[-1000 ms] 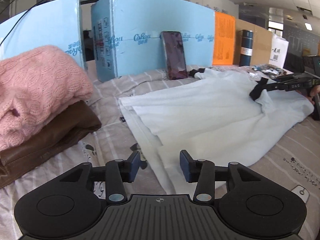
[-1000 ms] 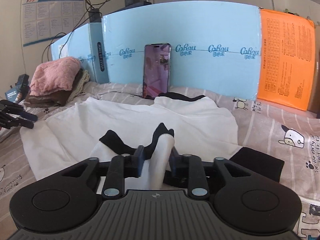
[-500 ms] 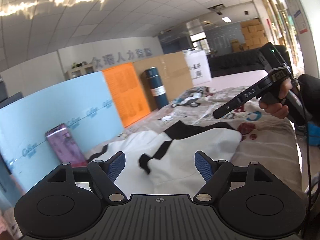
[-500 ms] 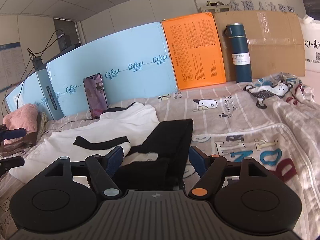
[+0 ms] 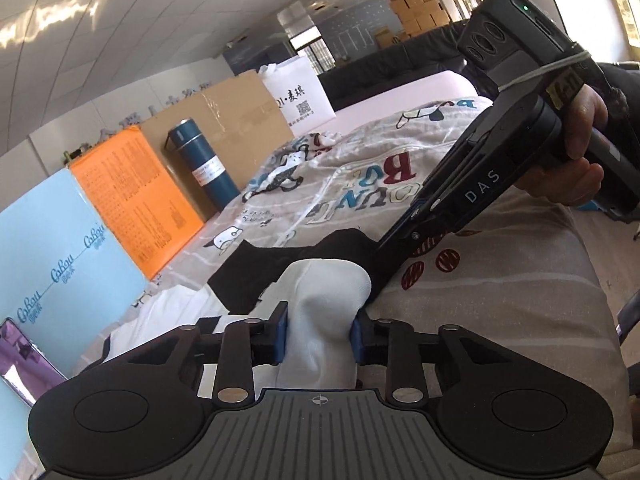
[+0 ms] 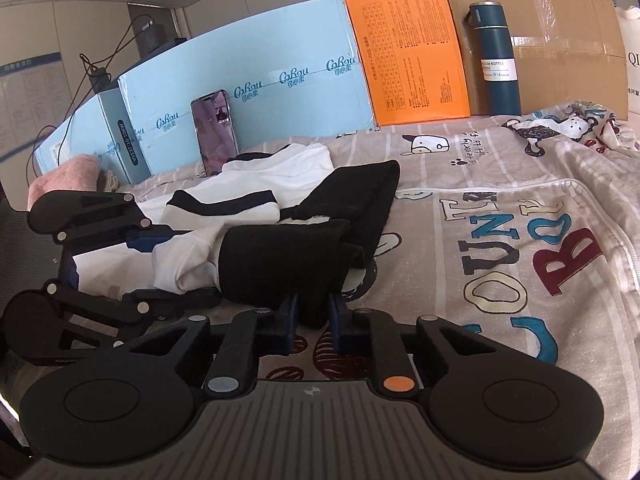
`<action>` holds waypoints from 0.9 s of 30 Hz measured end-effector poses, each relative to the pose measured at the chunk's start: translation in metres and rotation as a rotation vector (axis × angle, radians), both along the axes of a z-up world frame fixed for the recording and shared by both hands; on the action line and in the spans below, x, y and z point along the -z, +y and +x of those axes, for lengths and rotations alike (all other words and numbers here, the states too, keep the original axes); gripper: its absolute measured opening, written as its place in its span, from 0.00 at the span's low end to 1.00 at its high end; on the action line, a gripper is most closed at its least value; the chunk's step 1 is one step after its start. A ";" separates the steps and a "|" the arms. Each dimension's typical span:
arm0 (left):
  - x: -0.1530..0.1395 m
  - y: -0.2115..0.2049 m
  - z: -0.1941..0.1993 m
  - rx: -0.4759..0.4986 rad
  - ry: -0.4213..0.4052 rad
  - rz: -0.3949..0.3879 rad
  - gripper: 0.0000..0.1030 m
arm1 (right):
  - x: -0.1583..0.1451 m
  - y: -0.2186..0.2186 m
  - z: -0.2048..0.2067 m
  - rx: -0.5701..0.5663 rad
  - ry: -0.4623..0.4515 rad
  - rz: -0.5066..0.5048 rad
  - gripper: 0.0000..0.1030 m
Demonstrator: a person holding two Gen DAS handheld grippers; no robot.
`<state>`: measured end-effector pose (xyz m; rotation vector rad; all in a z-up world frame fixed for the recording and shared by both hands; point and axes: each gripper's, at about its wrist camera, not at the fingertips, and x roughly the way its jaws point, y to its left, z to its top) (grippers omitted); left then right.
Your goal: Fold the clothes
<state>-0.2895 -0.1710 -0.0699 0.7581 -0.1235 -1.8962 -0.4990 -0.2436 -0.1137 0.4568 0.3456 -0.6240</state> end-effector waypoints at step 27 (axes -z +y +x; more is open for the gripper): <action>0.006 -0.016 0.096 -0.167 0.524 0.275 0.78 | -0.043 -0.009 0.059 -0.186 -0.125 0.075 0.49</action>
